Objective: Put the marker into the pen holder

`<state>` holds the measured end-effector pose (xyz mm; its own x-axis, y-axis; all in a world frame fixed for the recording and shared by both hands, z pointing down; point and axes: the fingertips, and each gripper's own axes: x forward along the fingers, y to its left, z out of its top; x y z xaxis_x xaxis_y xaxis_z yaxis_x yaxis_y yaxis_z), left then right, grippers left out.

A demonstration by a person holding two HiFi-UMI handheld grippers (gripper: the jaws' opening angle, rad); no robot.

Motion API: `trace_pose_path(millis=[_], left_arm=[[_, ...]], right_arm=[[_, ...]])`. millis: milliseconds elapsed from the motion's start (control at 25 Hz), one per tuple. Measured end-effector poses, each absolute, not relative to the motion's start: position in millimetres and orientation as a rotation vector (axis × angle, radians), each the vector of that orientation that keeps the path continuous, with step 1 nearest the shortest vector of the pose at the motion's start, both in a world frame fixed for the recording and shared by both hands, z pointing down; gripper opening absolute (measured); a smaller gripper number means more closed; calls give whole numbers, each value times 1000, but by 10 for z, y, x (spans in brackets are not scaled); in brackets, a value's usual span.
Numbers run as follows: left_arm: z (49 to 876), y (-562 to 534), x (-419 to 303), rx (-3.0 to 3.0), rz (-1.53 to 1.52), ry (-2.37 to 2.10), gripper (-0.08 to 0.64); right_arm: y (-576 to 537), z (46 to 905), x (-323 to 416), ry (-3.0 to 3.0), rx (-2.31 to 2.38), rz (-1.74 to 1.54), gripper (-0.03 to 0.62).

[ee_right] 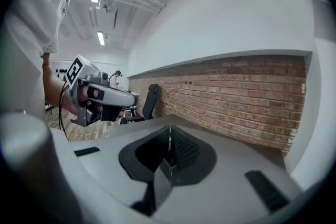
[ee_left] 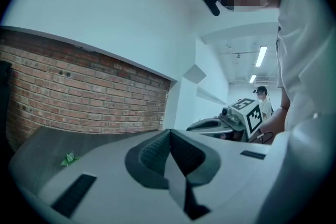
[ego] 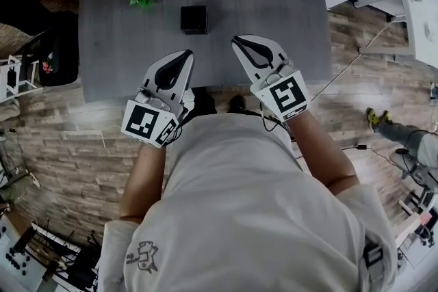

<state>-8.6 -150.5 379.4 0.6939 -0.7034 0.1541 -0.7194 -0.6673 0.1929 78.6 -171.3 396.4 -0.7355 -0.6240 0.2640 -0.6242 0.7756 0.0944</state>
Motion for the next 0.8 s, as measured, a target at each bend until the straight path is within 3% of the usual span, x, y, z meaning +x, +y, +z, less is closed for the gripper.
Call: trace_pose_path(millis=[800], left_arm=[[3441,-848,631,2728,27,-1226,12]], right_arm=[[-1004,3490,1537,-2778,980,-82,5]])
